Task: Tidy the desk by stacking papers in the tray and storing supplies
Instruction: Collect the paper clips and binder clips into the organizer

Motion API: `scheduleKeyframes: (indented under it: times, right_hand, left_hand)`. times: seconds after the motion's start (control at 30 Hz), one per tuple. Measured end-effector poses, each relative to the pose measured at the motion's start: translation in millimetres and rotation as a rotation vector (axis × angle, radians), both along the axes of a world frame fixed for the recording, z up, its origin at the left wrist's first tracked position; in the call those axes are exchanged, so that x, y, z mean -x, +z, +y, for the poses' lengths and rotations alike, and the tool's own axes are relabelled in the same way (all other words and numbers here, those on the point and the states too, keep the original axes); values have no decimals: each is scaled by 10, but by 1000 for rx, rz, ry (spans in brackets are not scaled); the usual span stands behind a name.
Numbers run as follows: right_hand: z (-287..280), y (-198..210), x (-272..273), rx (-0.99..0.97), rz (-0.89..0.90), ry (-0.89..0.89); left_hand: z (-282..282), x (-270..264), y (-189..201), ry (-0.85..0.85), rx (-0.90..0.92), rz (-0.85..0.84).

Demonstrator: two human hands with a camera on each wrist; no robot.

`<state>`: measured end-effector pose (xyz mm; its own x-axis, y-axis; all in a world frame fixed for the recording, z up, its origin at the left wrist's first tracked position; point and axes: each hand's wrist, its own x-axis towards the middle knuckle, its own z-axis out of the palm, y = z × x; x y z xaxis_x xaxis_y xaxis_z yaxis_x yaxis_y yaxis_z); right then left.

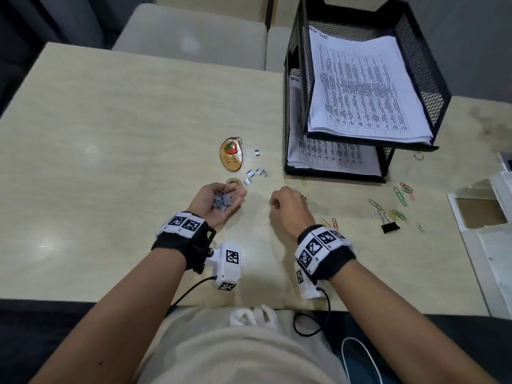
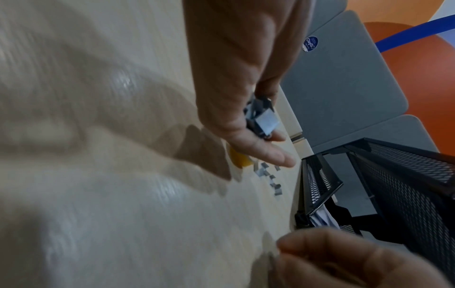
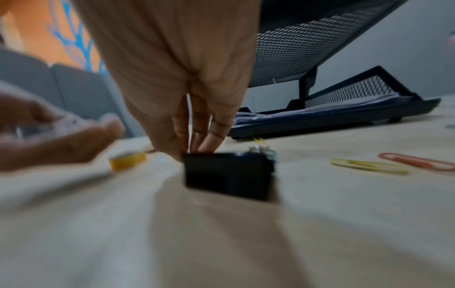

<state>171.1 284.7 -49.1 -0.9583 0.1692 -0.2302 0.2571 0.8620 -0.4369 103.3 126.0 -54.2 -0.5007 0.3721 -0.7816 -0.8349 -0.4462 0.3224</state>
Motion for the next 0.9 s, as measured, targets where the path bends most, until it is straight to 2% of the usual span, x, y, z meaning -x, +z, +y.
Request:
scheduleKeyframes:
  times: [0.17,0.27,0.33,0.47,0.63,0.8,0.9]
  right_hand:
    - [-396,353,117,427,137,-23]
    - [-565,437,207,487,194,20]
    - [-523,418,291,510,188,-46]
    - [-188,191,548,291,178,-198]
    - [-56,-59,749,47,77,-49]
    - [-90,-130,825,-25,45,18]
    - [-28,-144,781,10,55,-38]
  left_hand:
    - [33,19,5,6,-102,-15]
    - [104,29,8,0,-103,-9]
    - [106,51,-13,-8,-53,-38]
    - [-25,149,-64,-110,49,-80]
    - [-142,278,-59,-86,72,-66]
    - [-108,376,-21,-66,78,-55]
    - [-55,398,-27,-7,62,-80]
